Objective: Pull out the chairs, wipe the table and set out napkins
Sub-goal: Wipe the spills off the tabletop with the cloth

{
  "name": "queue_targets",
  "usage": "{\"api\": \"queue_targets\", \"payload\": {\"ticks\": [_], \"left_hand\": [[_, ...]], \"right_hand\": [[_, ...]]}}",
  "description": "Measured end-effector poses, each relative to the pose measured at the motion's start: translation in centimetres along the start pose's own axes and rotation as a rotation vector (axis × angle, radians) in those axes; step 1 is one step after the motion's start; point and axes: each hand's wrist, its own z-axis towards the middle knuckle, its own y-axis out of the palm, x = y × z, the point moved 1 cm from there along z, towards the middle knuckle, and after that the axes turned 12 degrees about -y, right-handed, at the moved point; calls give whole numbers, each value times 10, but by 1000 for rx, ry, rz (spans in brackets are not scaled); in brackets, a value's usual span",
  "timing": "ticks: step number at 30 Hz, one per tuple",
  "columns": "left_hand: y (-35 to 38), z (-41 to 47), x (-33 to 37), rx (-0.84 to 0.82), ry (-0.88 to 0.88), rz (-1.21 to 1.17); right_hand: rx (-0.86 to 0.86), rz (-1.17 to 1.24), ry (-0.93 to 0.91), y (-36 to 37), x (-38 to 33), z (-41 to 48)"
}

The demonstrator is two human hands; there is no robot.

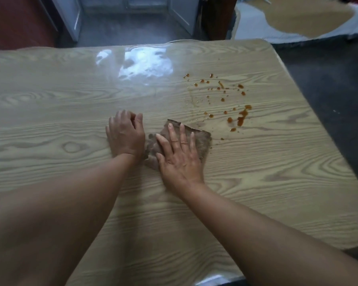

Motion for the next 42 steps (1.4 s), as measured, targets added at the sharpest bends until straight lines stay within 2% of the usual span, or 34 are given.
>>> {"api": "queue_targets", "payload": {"ticks": [6, 9, 28, 37, 42], "left_hand": [[1, -1, 2, 10, 10, 19], [2, 1, 2, 7, 6, 30], [3, -1, 9, 44, 32, 176], [3, -1, 8, 29, 38, 153], [3, 0, 7, 14, 29, 150]], "right_hand": [[-95, -119, -289, -8, 42, 23], [-125, -118, -309, -16, 60, 47], [-164, -59, -25, -32, 93, 192], [-139, -12, 258, -35, 115, 183], [-129, 13, 262, -33, 120, 147]]}}
